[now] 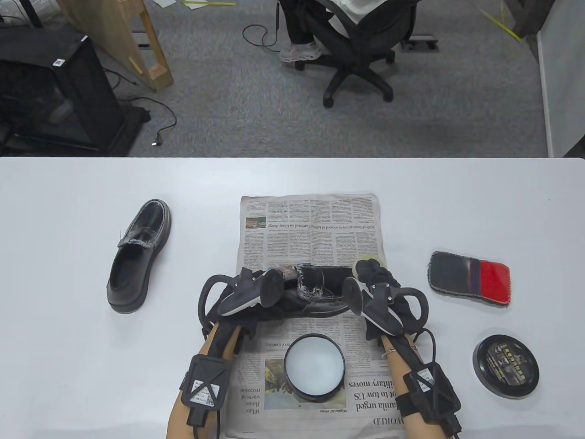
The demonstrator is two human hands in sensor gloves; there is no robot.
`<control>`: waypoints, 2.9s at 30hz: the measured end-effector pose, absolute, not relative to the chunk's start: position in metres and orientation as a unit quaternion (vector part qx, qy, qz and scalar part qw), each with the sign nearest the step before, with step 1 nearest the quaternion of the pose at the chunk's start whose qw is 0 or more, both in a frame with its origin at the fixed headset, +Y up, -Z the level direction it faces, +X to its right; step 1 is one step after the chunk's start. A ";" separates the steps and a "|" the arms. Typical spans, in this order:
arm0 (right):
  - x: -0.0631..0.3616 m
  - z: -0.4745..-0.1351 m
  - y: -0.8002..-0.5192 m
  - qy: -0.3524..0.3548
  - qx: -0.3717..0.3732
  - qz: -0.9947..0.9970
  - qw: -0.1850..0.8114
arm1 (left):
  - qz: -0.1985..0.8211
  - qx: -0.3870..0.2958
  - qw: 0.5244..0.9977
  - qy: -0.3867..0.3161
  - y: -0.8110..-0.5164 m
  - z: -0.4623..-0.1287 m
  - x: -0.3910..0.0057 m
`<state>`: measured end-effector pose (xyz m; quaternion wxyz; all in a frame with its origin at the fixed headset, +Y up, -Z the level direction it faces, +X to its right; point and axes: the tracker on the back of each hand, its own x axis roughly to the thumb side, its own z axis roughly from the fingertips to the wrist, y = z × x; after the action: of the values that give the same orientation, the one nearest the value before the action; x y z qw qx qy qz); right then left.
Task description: Dip and apply leather care cream with polishing sponge on shoes
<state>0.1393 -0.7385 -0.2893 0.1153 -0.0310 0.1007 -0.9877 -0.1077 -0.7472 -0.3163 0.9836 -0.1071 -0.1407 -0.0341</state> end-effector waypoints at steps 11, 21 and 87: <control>0.112 -0.279 -0.735 0.142 -0.086 -0.980 0.112 | -0.032 -0.111 0.982 -0.148 -0.747 -0.317 -0.107; 0.155 -0.295 -0.732 0.083 -0.002 -0.995 0.053 | -0.029 -0.105 0.983 -0.150 -0.748 -0.316 -0.108; 0.215 -0.213 -0.725 0.000 -0.087 -0.995 -0.051 | -0.127 0.068 0.974 0.176 -0.727 -0.253 -0.251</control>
<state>0.2153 -0.7248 -0.2129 -0.0505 -0.0868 0.0002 -0.9949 -0.2514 -0.7269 -0.2531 0.9738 0.0683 0.1759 -0.1265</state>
